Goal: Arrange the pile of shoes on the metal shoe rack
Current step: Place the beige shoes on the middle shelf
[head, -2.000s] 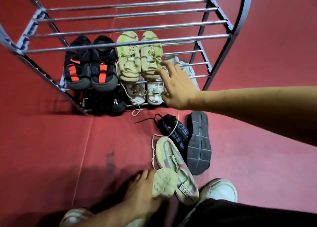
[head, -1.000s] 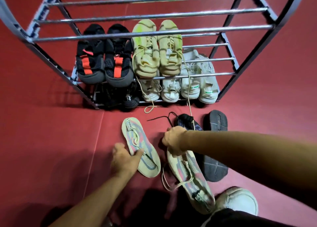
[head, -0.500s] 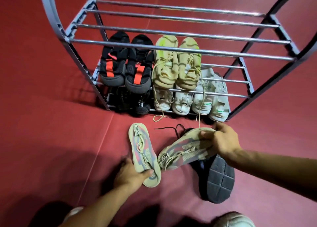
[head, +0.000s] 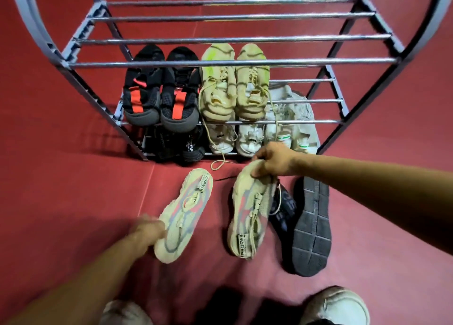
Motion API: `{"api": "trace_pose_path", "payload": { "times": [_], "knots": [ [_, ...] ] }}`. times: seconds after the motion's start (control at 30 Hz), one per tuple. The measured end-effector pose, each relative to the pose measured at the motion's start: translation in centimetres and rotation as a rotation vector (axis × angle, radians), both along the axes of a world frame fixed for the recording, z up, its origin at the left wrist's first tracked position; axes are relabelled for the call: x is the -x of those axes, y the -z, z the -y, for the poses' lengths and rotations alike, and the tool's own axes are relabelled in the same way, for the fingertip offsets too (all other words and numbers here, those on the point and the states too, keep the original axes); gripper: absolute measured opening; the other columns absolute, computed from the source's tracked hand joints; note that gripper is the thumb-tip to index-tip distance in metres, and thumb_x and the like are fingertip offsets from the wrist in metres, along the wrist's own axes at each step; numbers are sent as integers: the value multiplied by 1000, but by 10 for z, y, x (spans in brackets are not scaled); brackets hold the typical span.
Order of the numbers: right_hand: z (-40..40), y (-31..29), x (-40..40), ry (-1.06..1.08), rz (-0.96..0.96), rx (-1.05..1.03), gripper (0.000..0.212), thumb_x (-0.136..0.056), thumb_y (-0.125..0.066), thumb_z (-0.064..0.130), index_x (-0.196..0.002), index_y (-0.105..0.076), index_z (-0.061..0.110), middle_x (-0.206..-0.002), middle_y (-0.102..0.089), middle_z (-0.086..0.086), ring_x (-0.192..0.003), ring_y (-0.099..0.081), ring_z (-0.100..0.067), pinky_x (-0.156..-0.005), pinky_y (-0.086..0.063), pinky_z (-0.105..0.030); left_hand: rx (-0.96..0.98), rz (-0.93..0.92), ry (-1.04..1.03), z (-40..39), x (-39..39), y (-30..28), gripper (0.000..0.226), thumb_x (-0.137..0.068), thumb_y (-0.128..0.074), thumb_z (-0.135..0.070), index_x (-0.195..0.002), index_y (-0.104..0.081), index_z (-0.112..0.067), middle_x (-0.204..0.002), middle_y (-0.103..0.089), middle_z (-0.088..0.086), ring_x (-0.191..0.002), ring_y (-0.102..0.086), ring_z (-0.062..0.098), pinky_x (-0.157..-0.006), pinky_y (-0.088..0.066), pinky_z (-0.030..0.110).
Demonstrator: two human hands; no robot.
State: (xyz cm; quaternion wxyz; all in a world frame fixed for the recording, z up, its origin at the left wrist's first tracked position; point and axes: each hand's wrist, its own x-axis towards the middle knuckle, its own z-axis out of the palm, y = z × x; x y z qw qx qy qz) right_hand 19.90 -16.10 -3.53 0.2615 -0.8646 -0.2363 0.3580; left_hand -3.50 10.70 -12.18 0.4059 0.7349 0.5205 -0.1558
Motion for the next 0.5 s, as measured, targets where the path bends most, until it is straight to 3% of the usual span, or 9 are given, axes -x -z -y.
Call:
{"api": "trace_pose_path", "payload": {
  "times": [0.1, 0.2, 0.3, 0.4, 0.5],
  "knots": [
    [-33, 18, 7, -63, 255, 46, 36, -80, -72, 17, -116, -72, 18, -106, -71, -6, -102, -66, -23, -77, -49, -22, -280, -191, 512, -39, -21, -20, 11, -73, -65, -17, -83, -61, -16, -92, -67, 12, -92, -64, 32, -76, -48, 34],
    [-43, 31, 23, 18, 339, 20, 46, -83, -60, 17, -128, -55, 14, -121, -51, -16, -117, -49, -37, -97, -44, -36, -481, -379, 928, -47, -38, -51, 27, -82, -60, -35, -107, -50, -32, -108, -45, 2, -111, -48, 28, -91, -44, 43],
    [-30, 30, 38, 83, 299, 33, 36, -82, -59, 18, -117, -53, 11, -118, -52, -15, -111, -53, -36, -91, -47, -38, -688, -397, 1206, -31, -56, -72, 25, -90, -54, -51, -111, -45, -41, -110, -35, -1, -112, -35, 23, -88, -34, 47],
    [-17, 33, 57, 167, 138, 147, 16, -84, -60, 26, -95, -62, 15, -103, -69, -12, -98, -67, -31, -74, -50, -31, -803, -248, 1316, -1, -73, -77, 23, -96, -46, -34, -118, -48, -37, -118, -36, 1, -114, -33, 25, -87, -32, 45],
    [-8, 50, 86, 162, -20, 284, 28, -92, -57, 34, -96, -70, 10, -99, -72, -13, -98, -71, -31, -70, -49, -27, -748, 5, 1233, 36, -76, -64, 54, -84, -58, -16, -132, -47, -39, -125, -37, 0, -115, -36, 25, -87, -36, 42]
  ]
}}
